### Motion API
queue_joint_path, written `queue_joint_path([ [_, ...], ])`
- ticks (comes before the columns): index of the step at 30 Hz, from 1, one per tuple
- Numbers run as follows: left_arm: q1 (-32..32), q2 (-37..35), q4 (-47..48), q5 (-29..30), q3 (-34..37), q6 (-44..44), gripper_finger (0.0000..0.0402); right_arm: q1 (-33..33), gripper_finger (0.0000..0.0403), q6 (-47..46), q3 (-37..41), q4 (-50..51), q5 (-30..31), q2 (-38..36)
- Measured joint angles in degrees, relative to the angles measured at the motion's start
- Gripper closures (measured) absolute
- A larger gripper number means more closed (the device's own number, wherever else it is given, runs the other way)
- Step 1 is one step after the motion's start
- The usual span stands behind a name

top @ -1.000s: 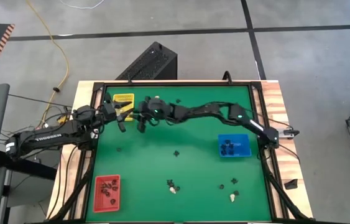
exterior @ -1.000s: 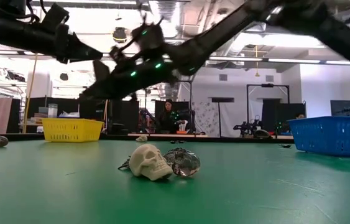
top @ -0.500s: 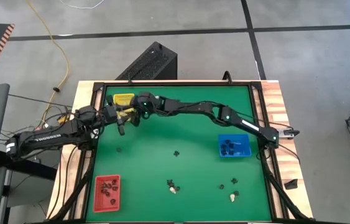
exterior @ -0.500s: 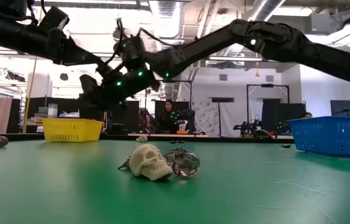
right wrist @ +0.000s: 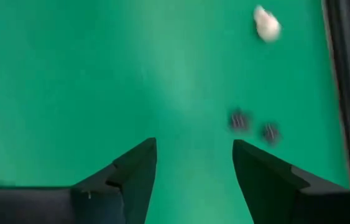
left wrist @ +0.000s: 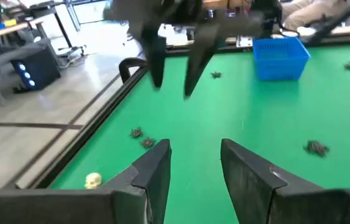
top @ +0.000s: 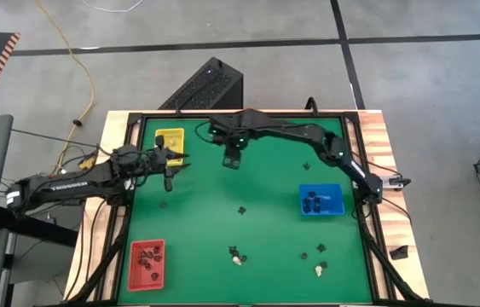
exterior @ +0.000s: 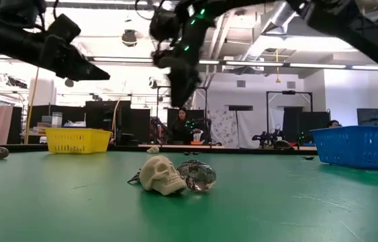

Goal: Sort Halloween decoration
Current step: Put the black spider toy into the blue bin

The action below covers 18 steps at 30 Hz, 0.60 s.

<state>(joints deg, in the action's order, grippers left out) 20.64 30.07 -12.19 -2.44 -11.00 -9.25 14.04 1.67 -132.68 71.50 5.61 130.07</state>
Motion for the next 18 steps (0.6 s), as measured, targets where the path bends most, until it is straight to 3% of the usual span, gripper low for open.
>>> queue_joint_path([
  [3,0.0,9.5,-9.0,0.0,0.0,1.3,0.0269,-0.9,0.0166,-0.3,6.1,2.4,2.9,-4.8],
  [7,0.1,25.6,-21.2,0.0,-0.8,1.0,0.0269,-2.5,0.0171,-2.0,22.7,-3.8,7.2,-14.1],
  [14,0.1,53.6,-26.2,0.2,-15.8,-0.7,0.0269,-5.2,0.0177,-12.2,59.2,-32.3,9.5,-37.3],
  [18,1.7,66.3,-26.4,4.8,-27.2,3.0,0.0269,-8.8,0.0177,-18.0,75.1,-51.7,9.5,-48.9],
])
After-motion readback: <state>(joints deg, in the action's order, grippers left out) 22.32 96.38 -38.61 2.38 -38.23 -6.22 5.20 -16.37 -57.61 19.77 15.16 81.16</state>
